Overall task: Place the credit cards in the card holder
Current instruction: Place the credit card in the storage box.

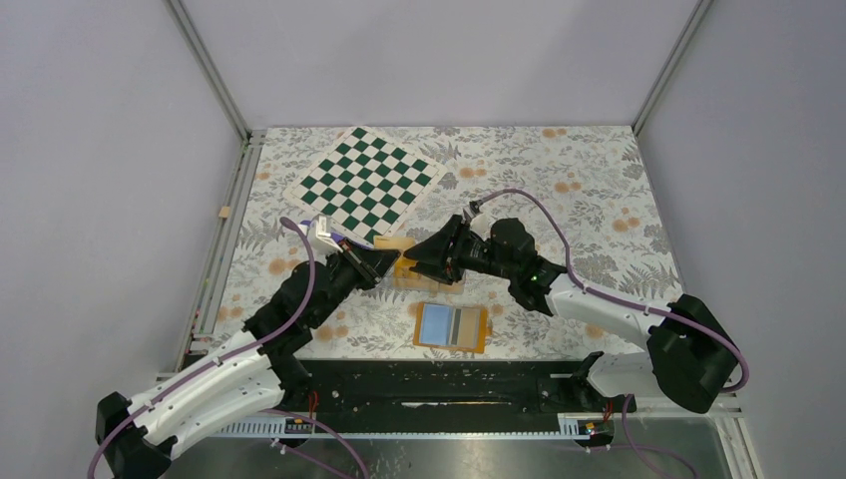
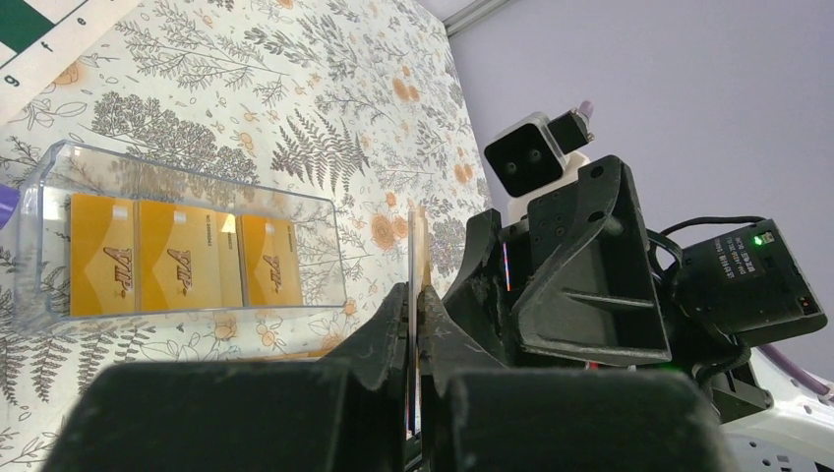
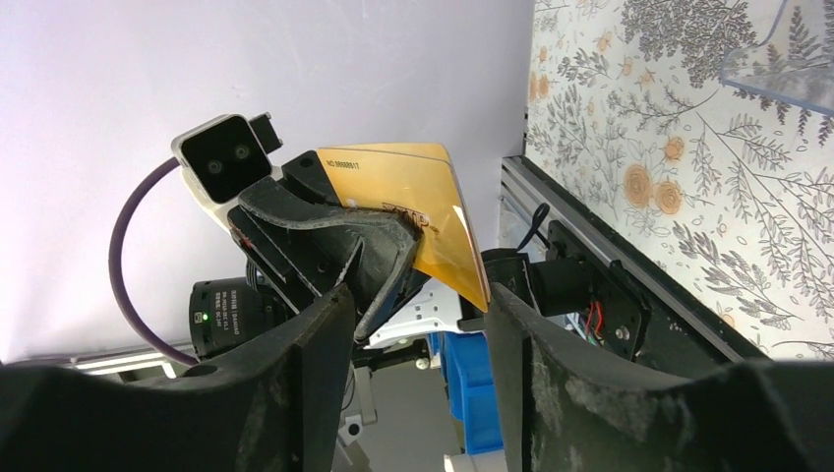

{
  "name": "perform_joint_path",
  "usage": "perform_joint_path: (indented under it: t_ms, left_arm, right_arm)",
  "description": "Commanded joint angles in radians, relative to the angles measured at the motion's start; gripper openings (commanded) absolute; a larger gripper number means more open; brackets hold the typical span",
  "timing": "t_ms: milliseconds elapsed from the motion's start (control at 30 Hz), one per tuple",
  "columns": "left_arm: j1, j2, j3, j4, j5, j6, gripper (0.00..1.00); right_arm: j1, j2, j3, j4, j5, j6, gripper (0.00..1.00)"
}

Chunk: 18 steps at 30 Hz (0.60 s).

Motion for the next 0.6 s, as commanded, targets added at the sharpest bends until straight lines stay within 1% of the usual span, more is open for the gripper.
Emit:
perform_joint_path:
  t_ms: [0, 133, 300, 567]
  left_arm:
    - [-0.008, 0.025, 0.027, -0.103, -0.037, 0.077, 0.0]
    - [-0.015, 0.027, 0.03, -0.104, -0.053, 0.092, 0.0]
    - [-0.018, 0.018, 0.023, -0.055, -0.058, 0.121, 0.0]
    - [-0.022, 0.043, 0.016, 0.049, 0.004, 0.159, 0.0]
  right_arm:
    - [0.007, -0.008, 0.0, 0.226, 0.031, 0.1, 0.58]
    - [0.007, -0.011, -0.002, 0.223, 0.034, 0.108, 0.59]
    - [0.007, -0.019, -0.019, 0.228, 0.045, 0.136, 0.62]
    - [0.007, 0.0, -0.038, 0.291, 0.056, 0.212, 0.65]
